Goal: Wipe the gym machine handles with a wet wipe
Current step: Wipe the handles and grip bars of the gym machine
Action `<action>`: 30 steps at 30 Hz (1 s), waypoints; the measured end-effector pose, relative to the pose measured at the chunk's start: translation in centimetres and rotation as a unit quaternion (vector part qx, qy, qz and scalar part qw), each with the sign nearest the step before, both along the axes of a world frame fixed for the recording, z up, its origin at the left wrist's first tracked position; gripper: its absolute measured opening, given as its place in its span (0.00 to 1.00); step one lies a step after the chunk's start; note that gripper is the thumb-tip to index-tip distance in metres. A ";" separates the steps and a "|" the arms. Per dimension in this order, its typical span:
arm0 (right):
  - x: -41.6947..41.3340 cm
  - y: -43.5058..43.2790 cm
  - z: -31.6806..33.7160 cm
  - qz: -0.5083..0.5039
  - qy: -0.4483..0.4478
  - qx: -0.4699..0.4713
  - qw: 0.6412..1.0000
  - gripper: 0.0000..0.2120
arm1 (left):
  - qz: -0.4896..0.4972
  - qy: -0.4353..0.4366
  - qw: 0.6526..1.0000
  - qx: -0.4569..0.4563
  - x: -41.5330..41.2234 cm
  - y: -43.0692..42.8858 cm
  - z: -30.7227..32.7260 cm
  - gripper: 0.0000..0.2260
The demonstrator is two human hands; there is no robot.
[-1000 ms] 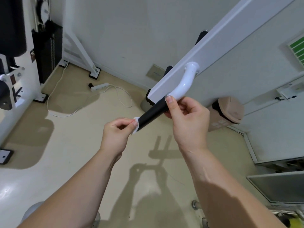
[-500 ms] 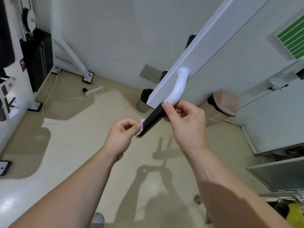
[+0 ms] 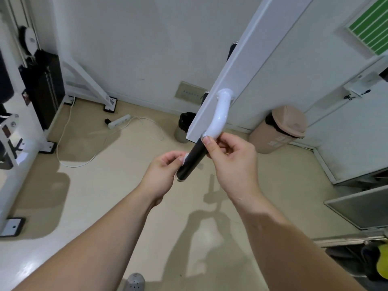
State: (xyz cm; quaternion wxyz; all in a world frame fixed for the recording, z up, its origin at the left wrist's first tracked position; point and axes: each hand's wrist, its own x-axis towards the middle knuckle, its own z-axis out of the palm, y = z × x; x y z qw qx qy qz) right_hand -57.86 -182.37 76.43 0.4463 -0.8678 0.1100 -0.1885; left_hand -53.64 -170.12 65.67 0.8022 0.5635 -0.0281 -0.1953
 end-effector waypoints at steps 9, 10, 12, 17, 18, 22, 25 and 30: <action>-0.3 2.5 -0.1 -0.077 -0.004 0.022 0.997 0.04 | -0.019 -0.057 0.997 -0.043 2.1 1.4 6.2 0.12; -0.1 3.1 0.0 -0.092 -0.005 0.043 0.995 0.04 | -0.033 -0.058 0.997 -0.028 2.4 2.1 6.2 0.13; 0.2 4.6 0.2 -0.129 -0.004 0.085 0.988 0.04 | -0.064 -0.074 0.995 0.016 3.5 3.7 6.1 0.13; 2.5 9.4 0.7 -0.259 -0.025 0.096 0.961 0.15 | -0.102 -0.102 0.986 0.084 7.9 8.4 7.1 0.09; 3.1 10.2 0.9 -0.284 -0.030 0.065 0.956 0.22 | -0.096 -0.098 0.987 0.087 8.8 9.2 7.5 0.09; 5.7 12.8 1.9 -0.301 -0.055 -0.145 0.941 0.35 | -0.102 -0.099 0.986 0.091 11.3 11.0 8.8 0.07; 7.9 13.8 3.3 -0.305 -0.044 -0.299 0.903 0.32 | -0.109 -0.109 0.984 0.091 12.8 11.4 9.5 0.07; 10.1 12.9 3.8 -0.294 -0.028 -0.412 0.862 0.31 | -0.118 -0.127 0.980 0.096 15.8 11.0 10.6 0.09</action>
